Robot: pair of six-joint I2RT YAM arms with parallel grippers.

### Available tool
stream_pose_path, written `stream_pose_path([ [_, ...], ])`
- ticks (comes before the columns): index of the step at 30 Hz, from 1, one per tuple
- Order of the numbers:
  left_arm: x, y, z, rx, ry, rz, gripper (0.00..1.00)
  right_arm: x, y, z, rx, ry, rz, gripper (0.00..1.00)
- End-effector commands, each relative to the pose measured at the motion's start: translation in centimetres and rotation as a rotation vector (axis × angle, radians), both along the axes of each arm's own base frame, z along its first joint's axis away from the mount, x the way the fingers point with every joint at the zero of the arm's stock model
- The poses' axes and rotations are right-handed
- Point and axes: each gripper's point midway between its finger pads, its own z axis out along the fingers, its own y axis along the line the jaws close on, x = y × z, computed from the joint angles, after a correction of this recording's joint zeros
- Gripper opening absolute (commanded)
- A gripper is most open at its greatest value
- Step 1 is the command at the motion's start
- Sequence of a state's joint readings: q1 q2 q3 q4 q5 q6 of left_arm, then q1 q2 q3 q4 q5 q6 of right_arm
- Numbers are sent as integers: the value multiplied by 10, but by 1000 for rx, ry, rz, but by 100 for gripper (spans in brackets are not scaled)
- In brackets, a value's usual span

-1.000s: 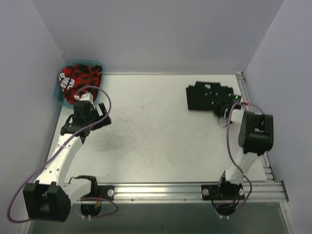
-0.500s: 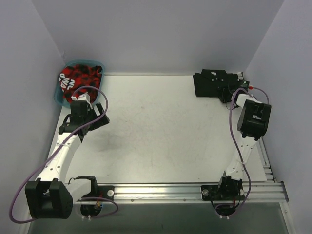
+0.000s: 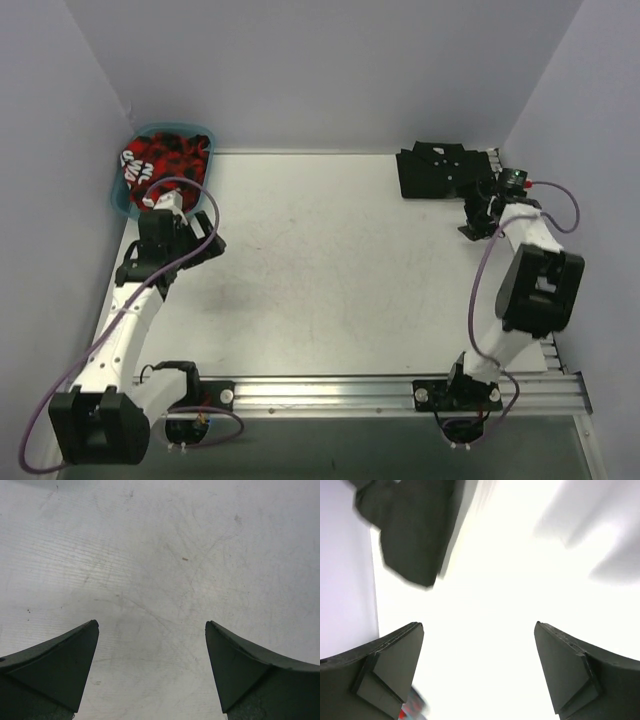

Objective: Fold and stack the long sleeve shirts
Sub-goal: Neatly place the folded shirt to the corner

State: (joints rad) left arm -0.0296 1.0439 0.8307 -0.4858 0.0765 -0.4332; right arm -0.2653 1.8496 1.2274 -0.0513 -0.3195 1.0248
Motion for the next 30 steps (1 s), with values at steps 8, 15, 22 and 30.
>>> stream_pose_path([
  [8,-58,3,115,9,-245,-7,97,-196,-1,168,-481,-40,179,100],
  [15,-131,40,167,179,-364,103,98,-305,-1,225,-760,-165,111,100],
  [22,-165,48,120,232,-275,89,97,-364,8,206,-852,-379,167,100],
  [30,-216,64,142,123,-538,136,98,-384,13,209,-846,-574,139,100],
])
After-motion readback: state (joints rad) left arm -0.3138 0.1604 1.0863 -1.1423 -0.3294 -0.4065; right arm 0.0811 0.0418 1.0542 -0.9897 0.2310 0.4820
